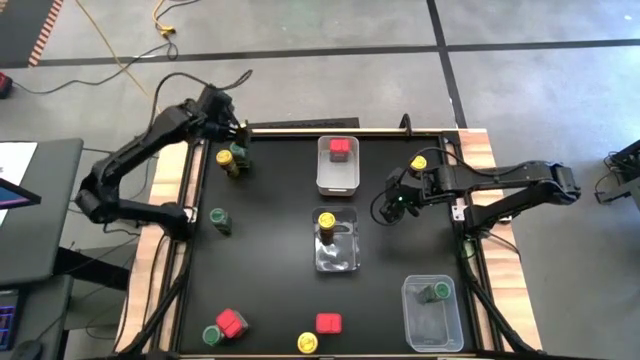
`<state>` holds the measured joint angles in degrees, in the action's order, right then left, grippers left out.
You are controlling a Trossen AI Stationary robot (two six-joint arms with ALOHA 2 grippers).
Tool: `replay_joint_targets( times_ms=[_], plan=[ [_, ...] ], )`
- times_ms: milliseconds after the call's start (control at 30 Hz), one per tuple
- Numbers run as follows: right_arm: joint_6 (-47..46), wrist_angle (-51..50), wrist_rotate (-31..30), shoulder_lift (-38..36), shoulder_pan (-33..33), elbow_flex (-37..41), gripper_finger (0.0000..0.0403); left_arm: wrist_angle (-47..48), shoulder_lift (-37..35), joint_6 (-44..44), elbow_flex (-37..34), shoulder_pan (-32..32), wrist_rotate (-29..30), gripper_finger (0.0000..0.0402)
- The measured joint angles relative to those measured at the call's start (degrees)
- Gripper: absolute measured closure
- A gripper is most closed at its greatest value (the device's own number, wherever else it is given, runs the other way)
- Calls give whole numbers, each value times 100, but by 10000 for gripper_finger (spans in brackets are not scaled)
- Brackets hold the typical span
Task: Sort spices by type
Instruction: Put the top left yellow seasoning bottle into the black bin
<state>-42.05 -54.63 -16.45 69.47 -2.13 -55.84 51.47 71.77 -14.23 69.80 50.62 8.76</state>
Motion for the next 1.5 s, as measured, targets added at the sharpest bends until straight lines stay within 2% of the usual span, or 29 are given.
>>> replay_joint_targets(
  times_ms=[233,500,667,1033,1500],
  plan=[
    [-149,-6,0,0,-105,0,106,736,480,239,84,409,-396,45],
    [-163,-9,0,0,-105,0,106,1313,627,856,87,469,-381,45],
    [-163,19,0,0,-105,0,106,1308,623,973,20,500,-374,45],
    [-161,37,-2,0,-105,0,106,935,627,1084,-637,500,-370,45],
    [-159,120,-7,0,-103,0,106,657,823,1157,-940,576,-311,45]
  ],
)
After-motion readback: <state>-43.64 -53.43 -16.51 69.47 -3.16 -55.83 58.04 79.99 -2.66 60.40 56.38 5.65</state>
